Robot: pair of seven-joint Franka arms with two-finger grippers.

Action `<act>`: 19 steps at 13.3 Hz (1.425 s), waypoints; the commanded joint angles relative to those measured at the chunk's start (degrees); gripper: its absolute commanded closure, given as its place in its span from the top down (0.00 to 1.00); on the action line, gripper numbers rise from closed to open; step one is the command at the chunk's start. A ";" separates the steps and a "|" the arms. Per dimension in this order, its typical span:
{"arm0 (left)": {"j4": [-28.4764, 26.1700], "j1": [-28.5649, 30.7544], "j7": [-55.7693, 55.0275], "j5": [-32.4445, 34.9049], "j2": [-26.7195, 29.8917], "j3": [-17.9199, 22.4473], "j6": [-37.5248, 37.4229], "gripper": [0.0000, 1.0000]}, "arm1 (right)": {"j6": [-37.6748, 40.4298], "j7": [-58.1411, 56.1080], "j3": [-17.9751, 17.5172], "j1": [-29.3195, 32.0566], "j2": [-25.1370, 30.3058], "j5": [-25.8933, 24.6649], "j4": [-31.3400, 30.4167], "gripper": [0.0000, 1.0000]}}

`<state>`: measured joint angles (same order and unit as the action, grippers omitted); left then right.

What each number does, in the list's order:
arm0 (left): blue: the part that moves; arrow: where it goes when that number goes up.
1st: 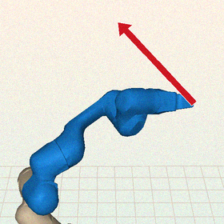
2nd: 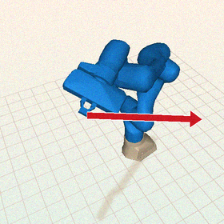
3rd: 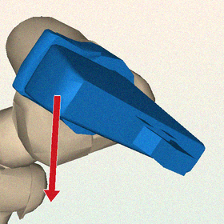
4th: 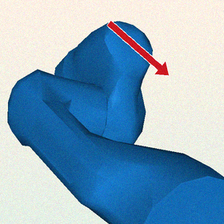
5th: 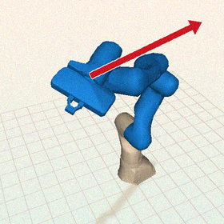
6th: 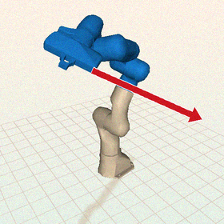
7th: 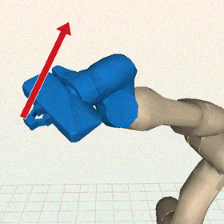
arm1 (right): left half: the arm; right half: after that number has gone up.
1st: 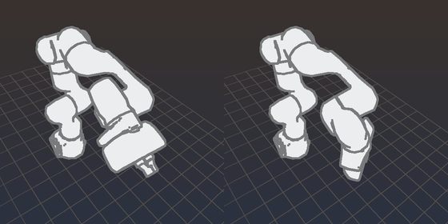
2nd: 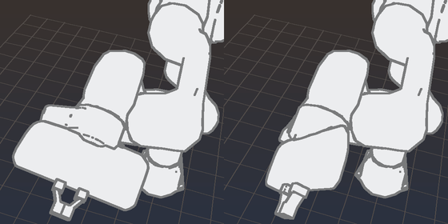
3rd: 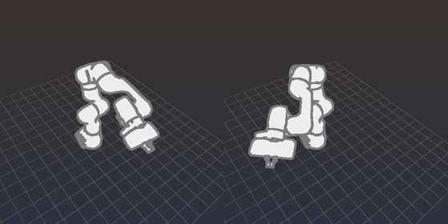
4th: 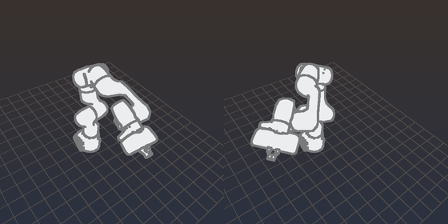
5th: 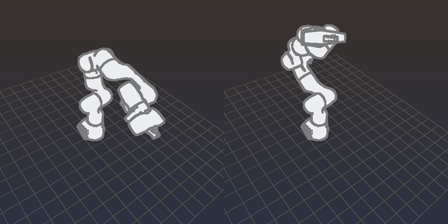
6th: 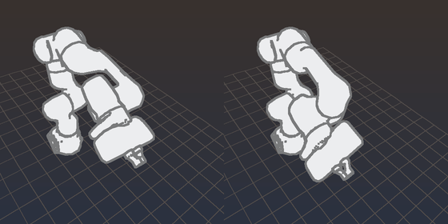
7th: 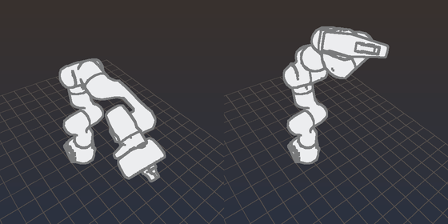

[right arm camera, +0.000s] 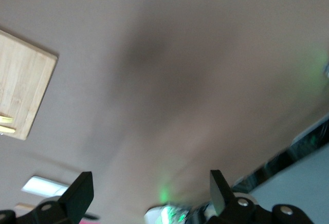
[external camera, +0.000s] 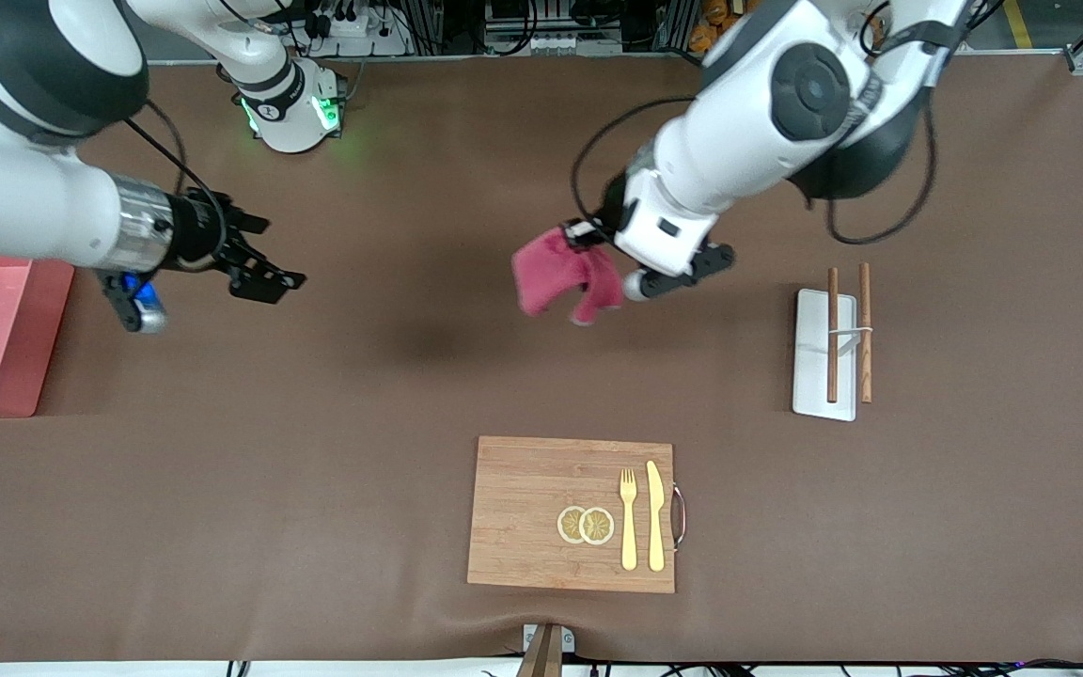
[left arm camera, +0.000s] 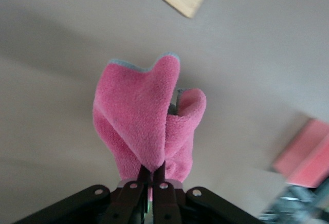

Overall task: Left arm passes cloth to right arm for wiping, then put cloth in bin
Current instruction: 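Lift the cloth with the left gripper while the right gripper approaches, then grasp the pink cloth with the right gripper beside the left gripper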

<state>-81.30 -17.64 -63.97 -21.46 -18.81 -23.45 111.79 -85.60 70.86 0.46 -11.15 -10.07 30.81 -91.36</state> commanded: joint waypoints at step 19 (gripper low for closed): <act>1.41 -6.62 -17.42 -1.57 -2.82 0.52 21.97 0.00 | -18.29 23.63 0.68 -13.02 -9.27 12.87 6.54 0.00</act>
<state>-81.12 -23.57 -80.45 -23.07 -21.12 -23.12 133.27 -104.68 93.62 1.06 -24.42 -18.43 44.75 -86.80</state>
